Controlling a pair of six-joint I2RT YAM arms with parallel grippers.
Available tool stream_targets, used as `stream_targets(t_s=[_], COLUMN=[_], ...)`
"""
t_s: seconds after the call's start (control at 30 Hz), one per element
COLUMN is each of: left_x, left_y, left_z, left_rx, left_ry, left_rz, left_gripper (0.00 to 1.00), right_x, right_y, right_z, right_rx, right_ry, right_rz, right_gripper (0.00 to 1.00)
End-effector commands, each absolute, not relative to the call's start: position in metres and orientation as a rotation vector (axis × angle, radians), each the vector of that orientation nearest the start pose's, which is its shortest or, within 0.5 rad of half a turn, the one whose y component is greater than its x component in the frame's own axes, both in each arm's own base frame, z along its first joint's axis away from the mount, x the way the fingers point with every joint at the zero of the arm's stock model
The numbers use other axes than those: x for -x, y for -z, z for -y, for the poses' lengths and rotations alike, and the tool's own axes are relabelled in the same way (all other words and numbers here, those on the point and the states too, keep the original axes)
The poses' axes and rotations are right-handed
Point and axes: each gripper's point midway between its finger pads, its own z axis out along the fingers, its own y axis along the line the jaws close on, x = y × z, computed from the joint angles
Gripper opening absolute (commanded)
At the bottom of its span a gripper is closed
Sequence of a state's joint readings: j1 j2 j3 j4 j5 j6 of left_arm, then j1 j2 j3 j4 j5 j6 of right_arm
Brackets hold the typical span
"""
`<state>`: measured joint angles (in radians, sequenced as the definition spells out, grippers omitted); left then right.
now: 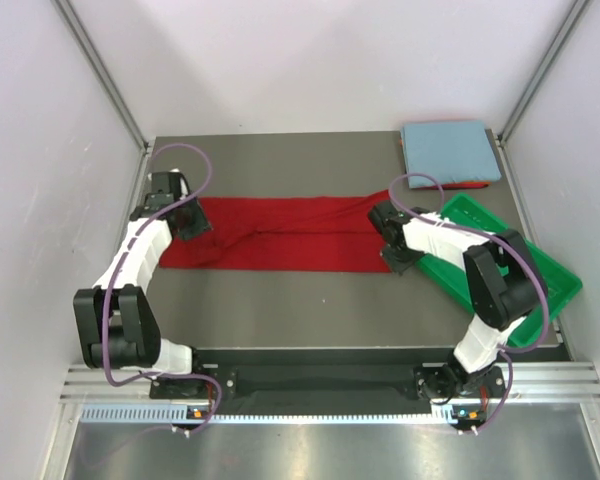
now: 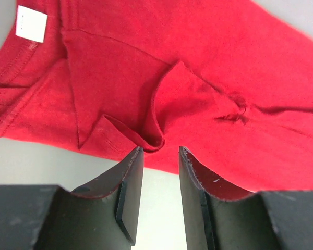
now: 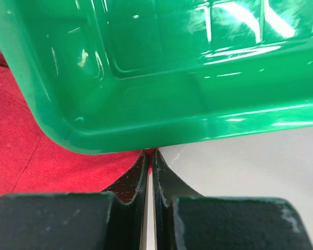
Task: Fold and stack the t-shirts
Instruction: Fold the tshirt
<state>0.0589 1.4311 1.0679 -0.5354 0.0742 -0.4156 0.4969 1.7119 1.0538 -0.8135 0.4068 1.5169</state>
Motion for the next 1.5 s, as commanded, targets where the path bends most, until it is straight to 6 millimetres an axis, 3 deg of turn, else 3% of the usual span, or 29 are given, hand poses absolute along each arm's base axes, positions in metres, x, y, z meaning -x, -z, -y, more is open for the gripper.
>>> stream_targets(t_s=[0.0, 0.03, 0.2, 0.3, 0.43, 0.47, 0.63, 0.8, 0.97, 1.2, 1.47], left_x=[-0.355, -0.352, -0.348, -0.359, -0.39, -0.394, -0.41, -0.418, -0.423, -0.42, -0.42], left_y=[-0.14, -0.136, -0.123, -0.122, -0.127, -0.126, -0.1, -0.078, -0.072, -0.058, -0.056], left_z=[0.0, 0.004, 0.02, 0.03, 0.034, 0.033, 0.029, 0.03, 0.031, 0.03, 0.034], left_rx=[0.526, 0.528, 0.485, 0.397, 0.325, 0.315, 0.249, 0.194, 0.17, 0.164, 0.169], left_ry=[0.078, 0.105, 0.214, 0.287, 0.318, 0.313, 0.264, 0.275, 0.285, 0.278, 0.295], left_rz=[-2.399, -2.409, -2.446, -2.456, -2.474, -2.479, -2.563, -2.632, -2.647, -2.686, -2.694], left_gripper=[0.39, 0.39, 0.41, 0.43, 0.43, 0.43, 0.43, 0.43, 0.43, 0.43, 0.43], right_x=[-0.279, -0.281, -0.296, -0.303, -0.309, -0.32, -0.32, -0.324, -0.33, -0.336, -0.331], right_y=[-0.037, -0.041, -0.064, -0.074, -0.083, -0.089, -0.099, -0.121, -0.132, -0.128, -0.127], right_z=[-0.099, -0.1, -0.107, -0.114, -0.127, -0.145, -0.169, -0.198, -0.214, -0.222, -0.218], right_rx=[-1.271, -1.257, -1.106, -1.006, -0.793, -0.733, -0.465, -0.247, -0.149, -0.121, -0.114], right_ry=[0.287, 0.275, 0.175, 0.118, 0.008, -0.131, -0.335, -0.546, -0.628, -0.645, -0.64], right_rz=[-2.343, -2.343, -2.365, -2.386, -2.438, -2.425, -2.416, -2.336, -2.312, -2.324, -2.323], right_gripper=[0.0, 0.0, 0.2, 0.29, 0.35, 0.36, 0.48, 0.52, 0.55, 0.55, 0.55])
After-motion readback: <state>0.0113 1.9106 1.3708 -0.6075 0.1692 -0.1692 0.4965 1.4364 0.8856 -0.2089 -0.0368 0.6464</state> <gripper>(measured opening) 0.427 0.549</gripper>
